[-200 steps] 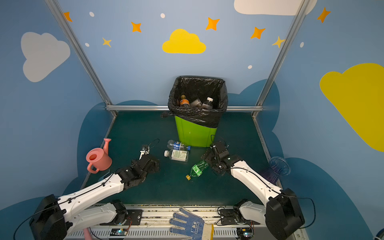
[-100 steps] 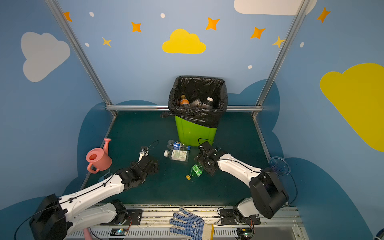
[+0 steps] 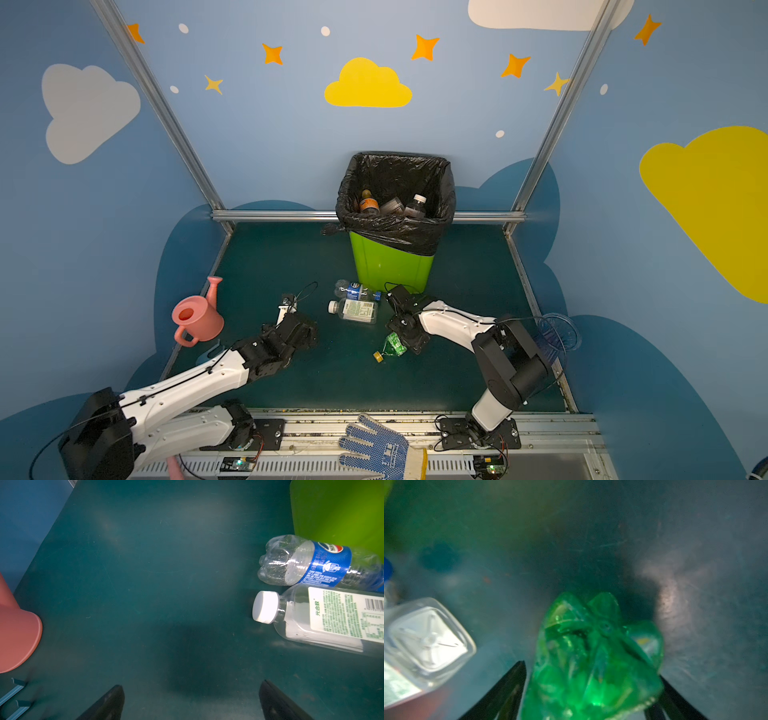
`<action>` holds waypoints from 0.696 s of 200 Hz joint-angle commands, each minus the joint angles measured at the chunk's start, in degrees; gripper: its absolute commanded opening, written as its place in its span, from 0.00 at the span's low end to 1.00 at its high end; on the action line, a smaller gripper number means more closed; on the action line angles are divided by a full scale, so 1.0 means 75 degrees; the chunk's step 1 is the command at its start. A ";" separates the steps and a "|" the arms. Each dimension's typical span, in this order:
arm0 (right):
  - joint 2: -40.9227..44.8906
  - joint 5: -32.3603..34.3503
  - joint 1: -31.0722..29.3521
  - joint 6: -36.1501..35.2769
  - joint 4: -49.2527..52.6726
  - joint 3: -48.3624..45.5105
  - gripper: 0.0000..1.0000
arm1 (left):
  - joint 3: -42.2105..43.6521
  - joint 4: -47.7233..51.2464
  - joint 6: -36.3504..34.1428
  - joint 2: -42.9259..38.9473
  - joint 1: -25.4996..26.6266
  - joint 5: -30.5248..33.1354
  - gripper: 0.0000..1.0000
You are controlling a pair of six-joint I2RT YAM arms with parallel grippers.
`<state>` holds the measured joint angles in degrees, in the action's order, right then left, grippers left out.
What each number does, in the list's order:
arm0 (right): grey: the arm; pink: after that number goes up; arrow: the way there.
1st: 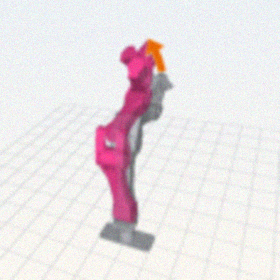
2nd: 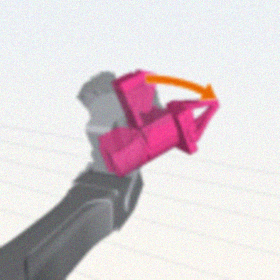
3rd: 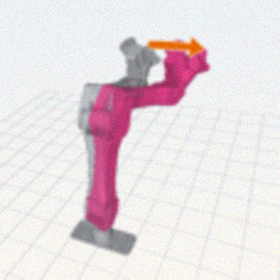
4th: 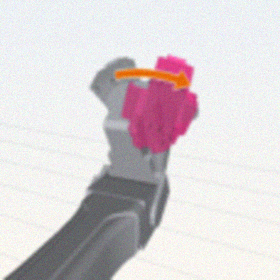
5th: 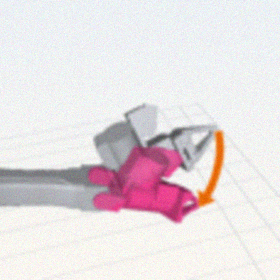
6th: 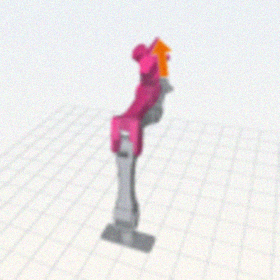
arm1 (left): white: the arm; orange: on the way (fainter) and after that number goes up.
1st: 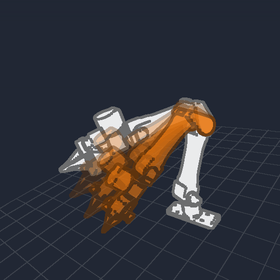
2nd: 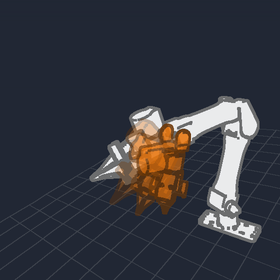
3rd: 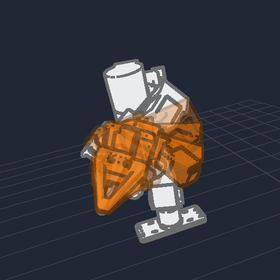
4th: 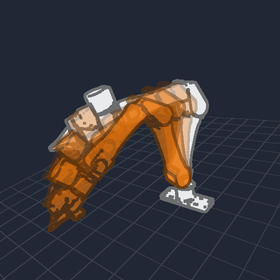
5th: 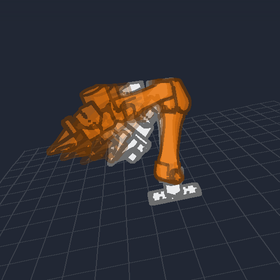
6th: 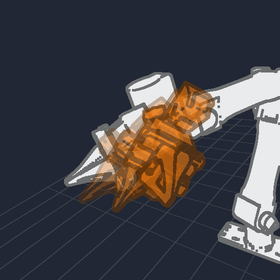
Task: Throw the plastic bottles in the bin
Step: 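Lower the right gripper to the green soda bottle and close it, then lift the green soda bottle over the bin with the right gripper and release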
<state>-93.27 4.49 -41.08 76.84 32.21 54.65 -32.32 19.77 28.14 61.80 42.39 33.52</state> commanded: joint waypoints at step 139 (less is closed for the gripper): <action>0.2701 0.2538 0.0960 -0.2766 0.1123 0.1201 0.46 | 0.0550 -0.0625 0.0690 -0.0468 -0.0735 -0.0975 1.00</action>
<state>-82.35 14.52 -36.07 66.54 37.15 59.68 -29.91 17.74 30.02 59.22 38.46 30.02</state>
